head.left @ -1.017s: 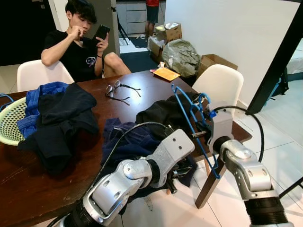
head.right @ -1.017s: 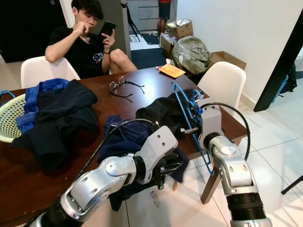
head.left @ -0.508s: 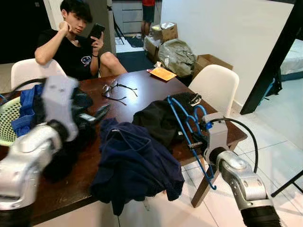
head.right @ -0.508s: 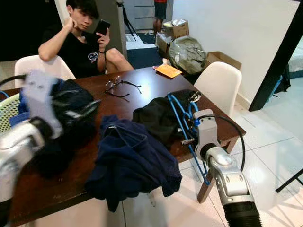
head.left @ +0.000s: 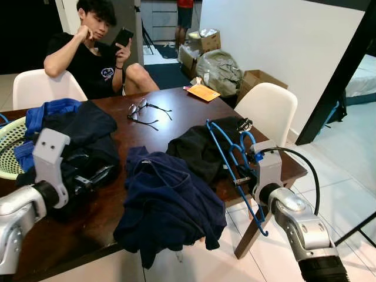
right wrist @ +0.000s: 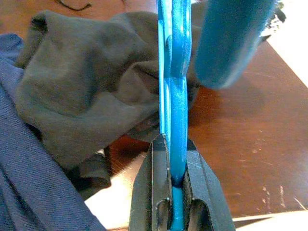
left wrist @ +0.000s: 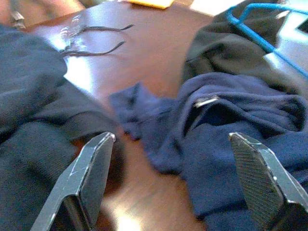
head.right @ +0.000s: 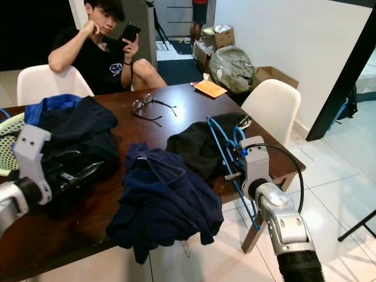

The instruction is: Hang hanger

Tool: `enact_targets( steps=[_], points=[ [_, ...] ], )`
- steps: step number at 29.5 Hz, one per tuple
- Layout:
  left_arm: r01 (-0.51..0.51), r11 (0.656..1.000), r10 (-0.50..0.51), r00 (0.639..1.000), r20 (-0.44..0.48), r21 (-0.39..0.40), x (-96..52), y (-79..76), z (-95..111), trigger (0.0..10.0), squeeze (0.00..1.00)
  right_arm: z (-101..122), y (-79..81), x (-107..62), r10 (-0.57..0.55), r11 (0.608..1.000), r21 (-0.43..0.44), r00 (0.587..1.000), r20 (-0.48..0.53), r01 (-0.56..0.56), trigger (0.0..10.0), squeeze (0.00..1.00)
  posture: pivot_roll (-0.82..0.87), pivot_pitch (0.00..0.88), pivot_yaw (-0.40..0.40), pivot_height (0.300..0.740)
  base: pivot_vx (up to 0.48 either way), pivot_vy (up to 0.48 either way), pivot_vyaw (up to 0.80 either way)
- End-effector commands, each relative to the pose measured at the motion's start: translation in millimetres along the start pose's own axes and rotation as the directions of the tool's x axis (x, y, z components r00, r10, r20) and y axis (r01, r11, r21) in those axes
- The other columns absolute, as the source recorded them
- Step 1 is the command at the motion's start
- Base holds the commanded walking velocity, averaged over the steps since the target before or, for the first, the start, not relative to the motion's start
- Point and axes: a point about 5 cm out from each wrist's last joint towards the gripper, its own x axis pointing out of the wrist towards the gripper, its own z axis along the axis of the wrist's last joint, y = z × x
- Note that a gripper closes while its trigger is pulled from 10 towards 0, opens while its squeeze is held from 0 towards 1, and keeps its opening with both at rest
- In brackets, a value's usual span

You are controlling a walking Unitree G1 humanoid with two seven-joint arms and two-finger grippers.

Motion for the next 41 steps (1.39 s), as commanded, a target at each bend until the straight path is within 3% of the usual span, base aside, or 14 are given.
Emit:
enact_targets(
  steps=[1,9,14,16,20,32,41],
  points=[
    [0.032,0.999,-0.032,0.999,0.011,0.010,4.4,-1.6,-1.8,10.0,0.00,1.6,-0.4,0.8,0.002,1.000,-0.009,1.000,0.008,-0.002,10.0,0.00,0.06,0.009,-0.071,0.740,0.000,0.000,0.00],
    [0.108,0.992,-0.108,0.994,0.007,0.073,20.9,7.2,-10.2,10.0,0.00,3.0,-4.8,-2.1,-0.007,1.000,-0.021,1.000,0.007,0.007,10.0,0.00,0.03,0.027,-0.069,0.740,0.000,0.000,0.00],
    [0.165,0.972,-0.152,0.984,-0.091,0.165,33.9,8.2,-20.6,10.0,0.00,2.3,-9.5,-7.4,-0.020,0.999,-0.034,1.000,0.000,0.020,10.0,0.00,0.00,0.043,-0.066,0.740,0.000,0.000,0.00],
    [0.165,0.972,-0.152,0.984,-0.091,0.165,33.9,8.2,-20.6,10.0,0.00,2.3,-9.5,-7.4,-0.020,0.999,-0.034,1.000,0.000,0.020,10.0,0.00,0.00,0.043,-0.066,0.740,0.000,0.000,0.00],
    [0.196,0.947,-0.164,0.976,-0.141,0.256,47.1,11.0,-23.9,10.0,0.00,0.1,-15.9,-14.2,-0.038,0.998,-0.054,0.999,-0.015,0.037,10.0,0.00,-0.03,0.064,-0.067,0.740,0.000,0.000,0.00],
    [0.109,0.950,-0.087,0.992,-0.088,0.291,58.7,28.3,-15.8,10.0,0.00,-2.6,-20.6,-21.3,-0.047,0.996,-0.071,0.998,-0.030,0.044,10.0,0.00,-0.05,0.087,-0.071,0.740,0.000,0.000,0.00],
    [0.168,0.940,-0.140,0.984,-0.111,0.297,67.0,21.9,-23.8,10.0,0.00,-4.0,-23.0,-27.4,-0.051,0.996,-0.081,0.998,-0.044,0.048,10.0,0.00,-0.07,0.103,-0.070,0.740,0.000,0.000,0.00]
  ],
)
